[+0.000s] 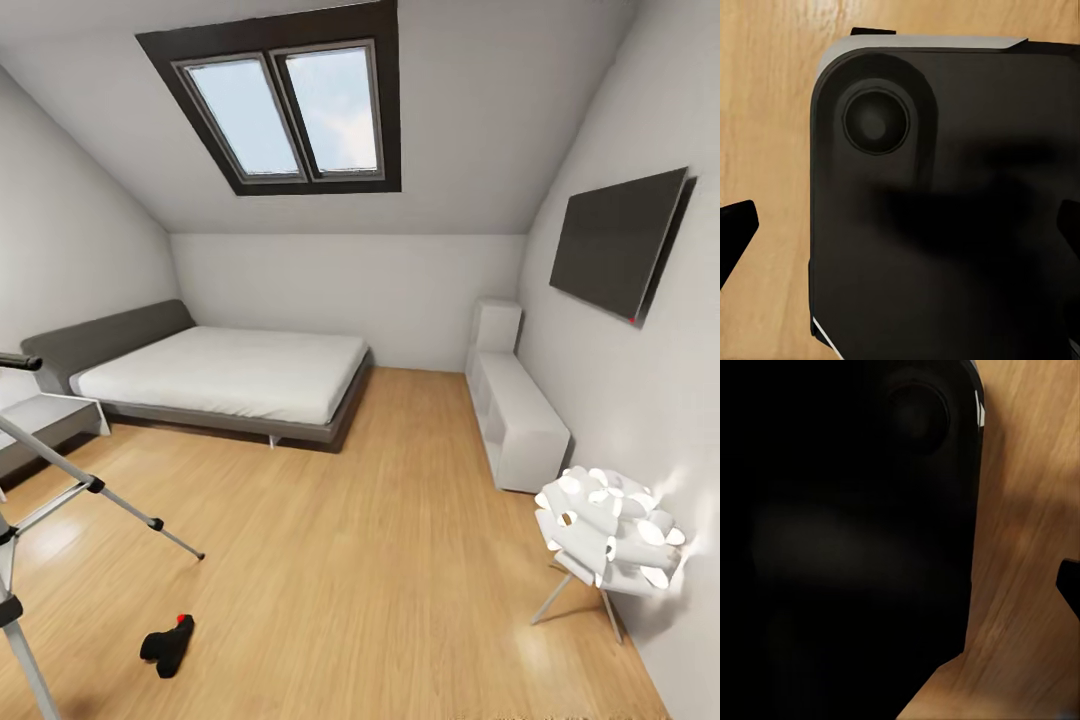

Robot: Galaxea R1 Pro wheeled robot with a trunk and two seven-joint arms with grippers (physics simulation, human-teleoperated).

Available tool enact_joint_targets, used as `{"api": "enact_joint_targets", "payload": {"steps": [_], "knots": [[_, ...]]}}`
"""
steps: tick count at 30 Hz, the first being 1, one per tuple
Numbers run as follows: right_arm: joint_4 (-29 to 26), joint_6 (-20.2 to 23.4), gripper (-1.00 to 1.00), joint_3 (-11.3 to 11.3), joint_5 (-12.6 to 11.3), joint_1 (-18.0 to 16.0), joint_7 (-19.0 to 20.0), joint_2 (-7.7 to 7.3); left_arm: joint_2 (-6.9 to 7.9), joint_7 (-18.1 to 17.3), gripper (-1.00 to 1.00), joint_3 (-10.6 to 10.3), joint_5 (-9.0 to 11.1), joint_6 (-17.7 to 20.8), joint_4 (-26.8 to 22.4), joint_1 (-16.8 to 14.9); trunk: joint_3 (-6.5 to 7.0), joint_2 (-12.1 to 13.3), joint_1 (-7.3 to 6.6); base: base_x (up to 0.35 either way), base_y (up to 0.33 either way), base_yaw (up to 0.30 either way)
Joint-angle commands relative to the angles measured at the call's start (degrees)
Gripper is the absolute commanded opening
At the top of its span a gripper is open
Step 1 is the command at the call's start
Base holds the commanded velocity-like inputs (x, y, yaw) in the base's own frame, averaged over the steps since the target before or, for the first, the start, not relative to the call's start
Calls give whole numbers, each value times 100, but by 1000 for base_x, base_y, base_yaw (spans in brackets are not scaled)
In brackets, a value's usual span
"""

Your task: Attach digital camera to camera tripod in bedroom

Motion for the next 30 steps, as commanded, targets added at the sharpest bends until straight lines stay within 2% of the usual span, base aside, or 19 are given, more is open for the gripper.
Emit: {"api": "enact_joint_targets", "payload": {"steps": [1,21,30], "knots": [[0,-2,100,-1,1,-1,-1,0,-1,0,100,1,40,-15,0,0,-4,-2,0,0,0,-179],[0,-2,100,-1,2,-1,-1,0,-6,0,100,0,37,-15,0,0,-4,-2,0,0,0,-178],[0,-2,100,5,-6,-1,-1,-1,-6,0,100,1,45,-15,0,0,-4,-2,0,4,0,-54]]}}
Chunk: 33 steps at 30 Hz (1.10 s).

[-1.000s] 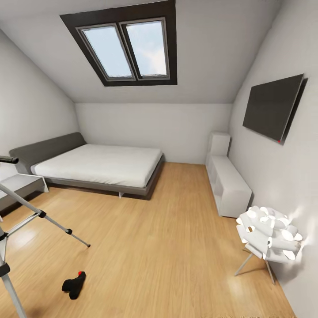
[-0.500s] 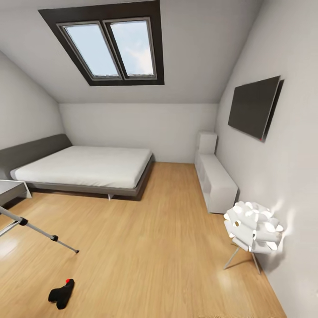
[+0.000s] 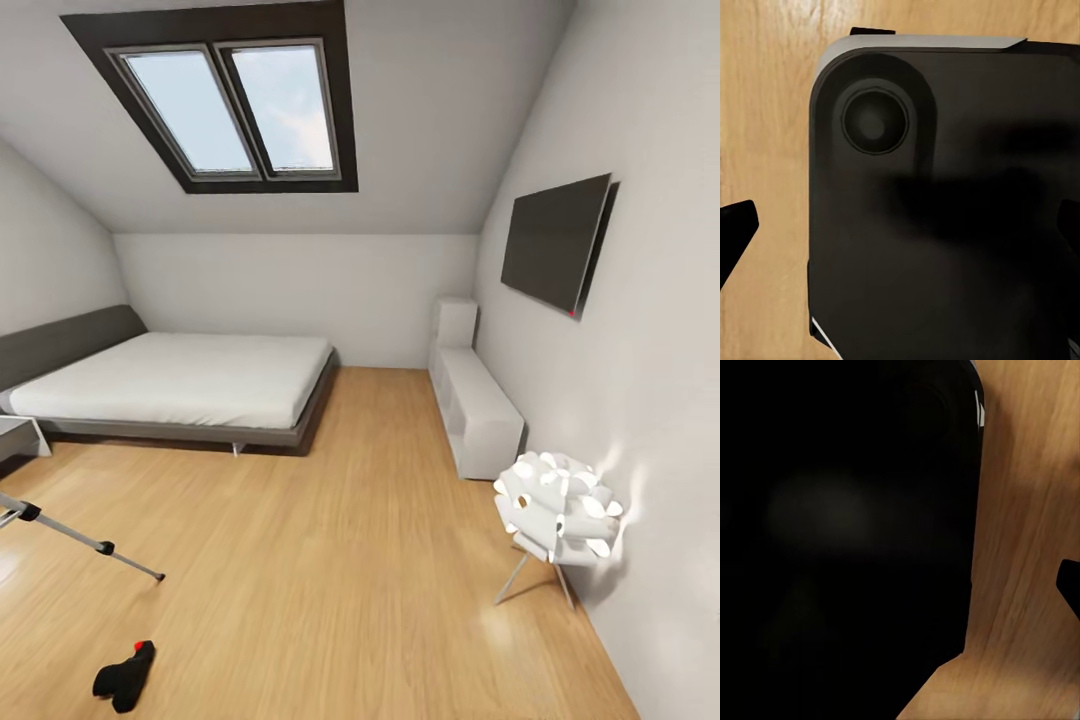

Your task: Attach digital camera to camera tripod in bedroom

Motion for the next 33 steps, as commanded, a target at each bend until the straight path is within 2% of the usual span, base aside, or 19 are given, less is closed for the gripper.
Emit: {"api": "enact_joint_targets", "payload": {"steps": [1,33], "knots": [[0,-2,100,2,0,-1,-1,0,0,0,100,1,43,-11,-1,0,-4,-2,0,57,0,-15],[0,6,100,29,3,-1,-1,-8,4,0,100,1,46,-13,-2,0,-4,-2,0,200,0,-2]]}}
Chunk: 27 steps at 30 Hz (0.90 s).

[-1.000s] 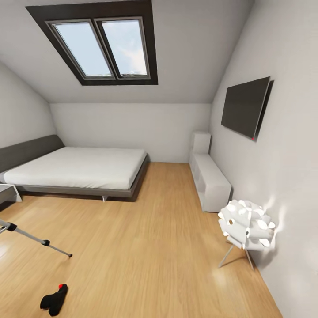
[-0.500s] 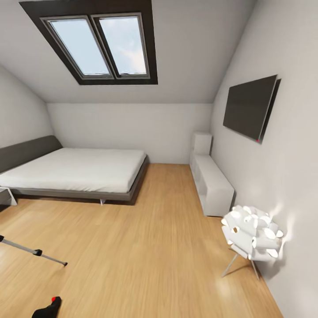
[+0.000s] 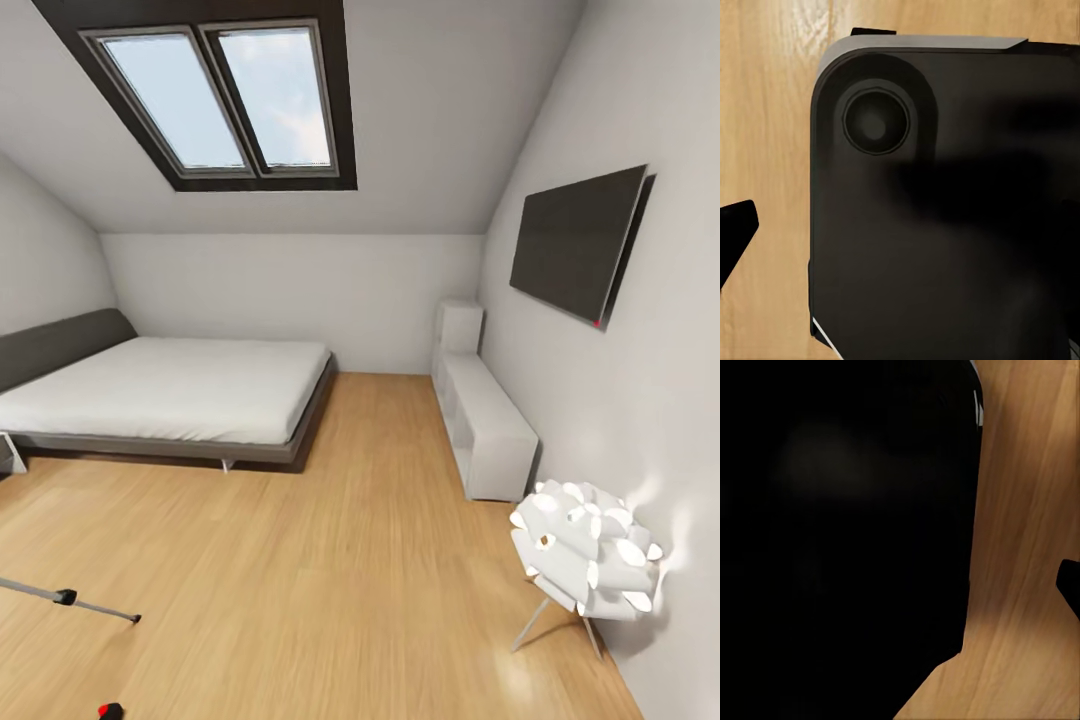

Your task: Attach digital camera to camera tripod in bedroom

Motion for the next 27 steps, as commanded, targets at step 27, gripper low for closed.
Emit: {"api": "enact_joint_targets", "payload": {"steps": [27], "knots": [[0,4,100,20,40,-1,-1,-1,-1,0,100,1,46,-13,-4,0,-4,-2,2,191,0,0]]}}
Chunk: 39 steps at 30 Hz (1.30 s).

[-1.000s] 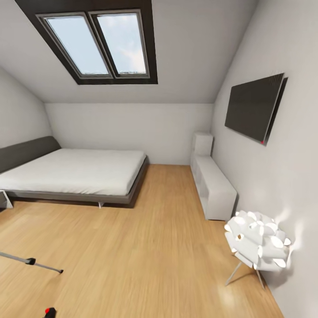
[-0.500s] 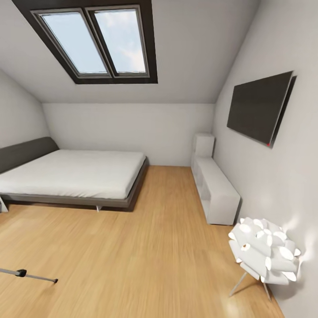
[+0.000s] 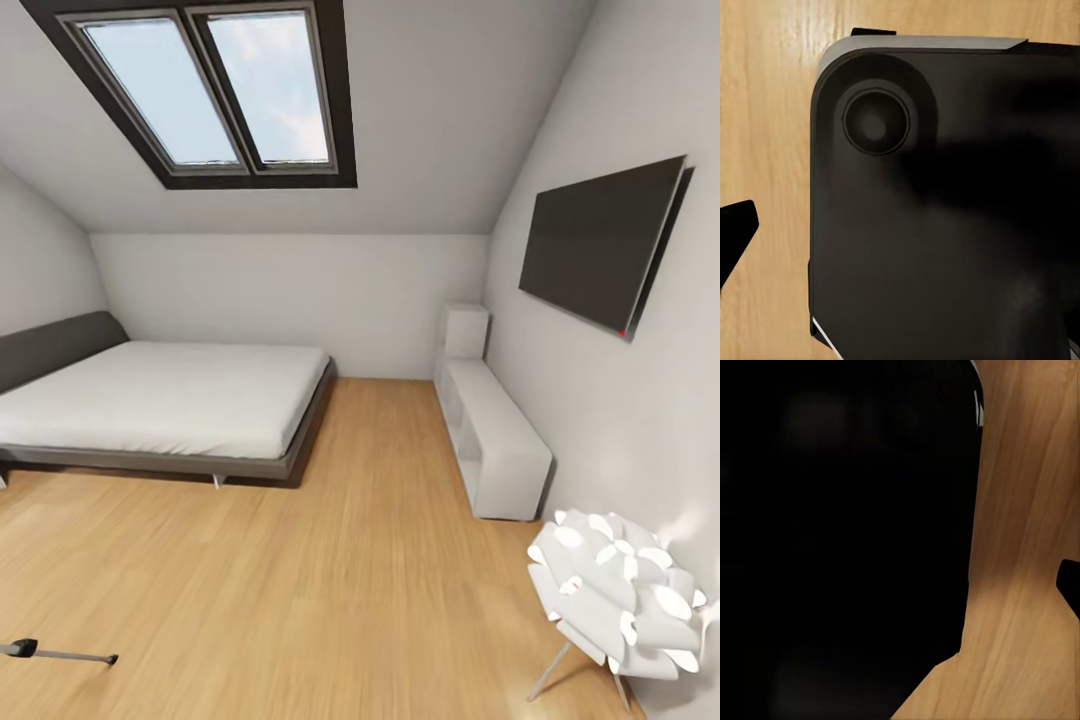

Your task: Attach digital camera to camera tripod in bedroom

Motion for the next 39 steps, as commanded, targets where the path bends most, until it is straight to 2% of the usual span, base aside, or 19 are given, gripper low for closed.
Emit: {"api": "enact_joint_targets", "payload": {"steps": [1,13,39], "knots": [[0,0,100,4,4,-1,-1,-1,-1,0,100,1,42,-13,-2,0,-4,-2,2,187,0,0],[0,-5,100,3,5,-1,-1,1,-1,0,100,1,42,-13,0,0,-4,-2,2,175,0,37],[0,-15,100,-1,5,-1,-1,-1,-1,9,100,1,42,-21,-7,0,-4,-2,2,15,0,223]]}}
